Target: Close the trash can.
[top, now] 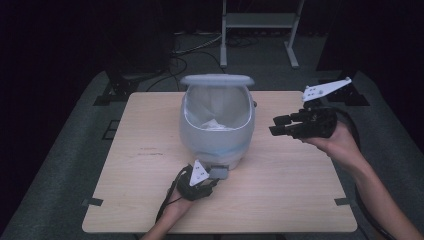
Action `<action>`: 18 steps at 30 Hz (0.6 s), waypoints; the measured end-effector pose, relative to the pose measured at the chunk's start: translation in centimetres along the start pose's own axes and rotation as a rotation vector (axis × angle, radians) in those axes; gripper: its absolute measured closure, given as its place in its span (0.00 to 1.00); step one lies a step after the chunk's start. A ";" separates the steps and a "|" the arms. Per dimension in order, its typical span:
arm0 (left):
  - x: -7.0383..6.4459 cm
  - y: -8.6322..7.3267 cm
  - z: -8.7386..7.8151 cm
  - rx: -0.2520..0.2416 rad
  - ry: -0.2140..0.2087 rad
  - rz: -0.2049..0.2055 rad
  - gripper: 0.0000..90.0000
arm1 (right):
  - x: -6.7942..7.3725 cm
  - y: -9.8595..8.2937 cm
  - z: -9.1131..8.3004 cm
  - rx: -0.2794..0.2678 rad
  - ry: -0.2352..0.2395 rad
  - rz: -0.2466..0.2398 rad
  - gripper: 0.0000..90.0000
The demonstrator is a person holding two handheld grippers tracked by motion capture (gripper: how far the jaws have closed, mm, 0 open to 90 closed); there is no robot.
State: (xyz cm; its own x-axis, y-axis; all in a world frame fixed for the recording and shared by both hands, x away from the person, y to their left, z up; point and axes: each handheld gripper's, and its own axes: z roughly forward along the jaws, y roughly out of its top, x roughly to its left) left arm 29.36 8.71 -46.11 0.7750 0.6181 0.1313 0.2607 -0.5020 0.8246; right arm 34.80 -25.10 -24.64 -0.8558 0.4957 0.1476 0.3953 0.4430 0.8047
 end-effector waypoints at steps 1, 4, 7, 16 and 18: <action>-0.1 0.1 -0.2 -0.002 -0.003 -0.005 0.58 | -0.1 -0.5 -0.2 0.000 -0.002 0.013 0.62; 0.0 0.2 -0.8 -0.006 -0.008 -0.009 0.57 | -0.3 -1.8 -0.6 -0.002 -0.011 0.030 0.62; 0.2 0.3 -1.6 -0.010 -0.004 0.002 0.55 | -0.2 -2.7 -0.7 0.008 -0.026 0.029 0.62; 1.7 0.2 -3.8 -0.027 0.029 -0.016 0.53 | -0.5 -4.9 -0.1 0.002 -0.053 0.044 0.60; 2.1 0.2 -4.3 -0.029 0.039 -0.011 0.52 | -0.6 -5.3 0.1 0.003 -0.052 0.049 0.60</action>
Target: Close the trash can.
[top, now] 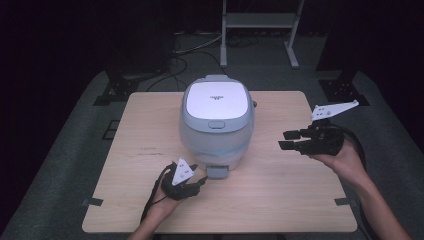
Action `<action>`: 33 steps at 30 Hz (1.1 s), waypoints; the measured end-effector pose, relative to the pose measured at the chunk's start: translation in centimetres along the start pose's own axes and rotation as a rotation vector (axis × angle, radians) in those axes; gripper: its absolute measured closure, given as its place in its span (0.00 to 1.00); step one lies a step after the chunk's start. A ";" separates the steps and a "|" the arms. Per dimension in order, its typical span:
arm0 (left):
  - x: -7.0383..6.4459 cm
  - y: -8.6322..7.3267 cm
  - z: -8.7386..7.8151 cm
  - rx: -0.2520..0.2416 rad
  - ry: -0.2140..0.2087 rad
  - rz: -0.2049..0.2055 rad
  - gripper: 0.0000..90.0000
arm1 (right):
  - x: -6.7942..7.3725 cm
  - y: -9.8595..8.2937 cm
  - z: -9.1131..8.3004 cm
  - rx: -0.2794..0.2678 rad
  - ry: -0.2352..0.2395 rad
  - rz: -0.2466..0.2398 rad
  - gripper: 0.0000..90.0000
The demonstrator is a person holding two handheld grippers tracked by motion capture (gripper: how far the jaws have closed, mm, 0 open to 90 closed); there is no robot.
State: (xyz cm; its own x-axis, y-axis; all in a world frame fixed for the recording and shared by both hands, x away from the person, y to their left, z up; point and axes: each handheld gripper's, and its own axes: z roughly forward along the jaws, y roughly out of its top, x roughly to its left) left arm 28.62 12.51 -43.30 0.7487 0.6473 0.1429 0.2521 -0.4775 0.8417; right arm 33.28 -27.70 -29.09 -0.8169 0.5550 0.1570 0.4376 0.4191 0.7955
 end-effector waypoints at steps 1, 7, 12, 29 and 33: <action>0.2 0.0 -0.2 -0.005 0.004 -0.007 0.52 | -0.1 -0.2 0.1 0.003 -0.001 0.002 0.60; 1.2 0.1 -1.2 -0.014 0.036 -0.010 0.47 | -0.5 -1.7 0.8 -0.003 -0.005 0.028 0.57; 2.0 0.0 -1.8 -0.010 0.065 -0.012 0.44 | -1.0 -3.2 1.2 -0.007 -0.014 0.049 0.56; 4.4 -2.5 -2.4 0.014 0.116 -0.069 0.38 | -2.2 -7.9 2.4 -0.037 -0.040 0.118 0.52; 4.5 -3.0 -2.4 0.011 0.119 -0.079 0.37 | -2.4 -8.8 2.7 -0.028 -0.047 0.128 0.52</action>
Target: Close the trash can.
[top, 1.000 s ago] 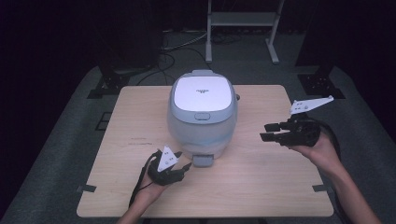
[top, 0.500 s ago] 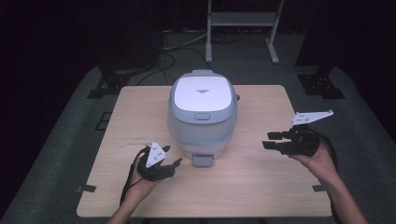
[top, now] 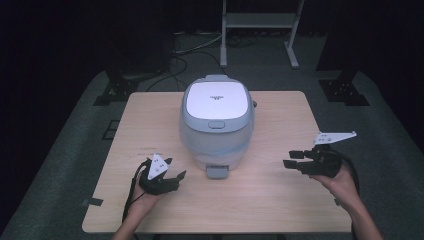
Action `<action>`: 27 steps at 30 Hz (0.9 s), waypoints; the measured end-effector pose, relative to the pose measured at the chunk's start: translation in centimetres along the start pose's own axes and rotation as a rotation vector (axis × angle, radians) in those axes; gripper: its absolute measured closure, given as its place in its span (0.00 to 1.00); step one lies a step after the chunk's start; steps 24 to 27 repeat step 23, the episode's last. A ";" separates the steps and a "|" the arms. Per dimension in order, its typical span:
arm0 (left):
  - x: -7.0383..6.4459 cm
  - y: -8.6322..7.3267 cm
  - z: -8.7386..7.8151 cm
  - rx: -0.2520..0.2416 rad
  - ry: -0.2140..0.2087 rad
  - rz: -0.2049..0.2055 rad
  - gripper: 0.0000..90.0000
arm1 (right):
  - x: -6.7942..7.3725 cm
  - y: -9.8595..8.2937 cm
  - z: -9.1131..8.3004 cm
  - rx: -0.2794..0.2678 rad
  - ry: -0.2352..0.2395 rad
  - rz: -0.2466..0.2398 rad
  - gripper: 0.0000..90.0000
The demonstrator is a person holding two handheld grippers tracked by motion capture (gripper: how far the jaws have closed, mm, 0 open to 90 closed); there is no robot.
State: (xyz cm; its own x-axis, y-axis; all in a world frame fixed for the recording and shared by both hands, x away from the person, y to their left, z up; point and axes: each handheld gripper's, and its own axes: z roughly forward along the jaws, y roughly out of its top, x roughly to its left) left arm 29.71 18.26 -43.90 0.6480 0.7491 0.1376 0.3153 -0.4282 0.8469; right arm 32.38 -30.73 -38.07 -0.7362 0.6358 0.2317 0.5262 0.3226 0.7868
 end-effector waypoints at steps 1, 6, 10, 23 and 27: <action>0.0 -0.1 0.0 -0.001 0.001 -0.004 0.36 | 0.0 -0.2 0.0 0.004 -0.004 0.001 0.52; 0.0 -0.5 0.1 0.006 0.013 0.006 0.32 | -0.1 -0.9 0.0 -0.004 -0.020 0.006 0.51; 0.1 -0.9 0.0 -0.004 0.014 -0.008 0.31 | -0.1 -1.4 0.1 -0.011 -0.026 0.011 0.50; 0.1 -1.5 -0.1 -0.009 0.001 -0.024 0.24 | -0.1 -3.2 1.3 -0.027 -0.026 0.042 0.47; 0.1 -1.5 -0.1 -0.009 0.001 -0.024 0.24 | -0.1 -3.2 1.3 -0.027 -0.026 0.042 0.47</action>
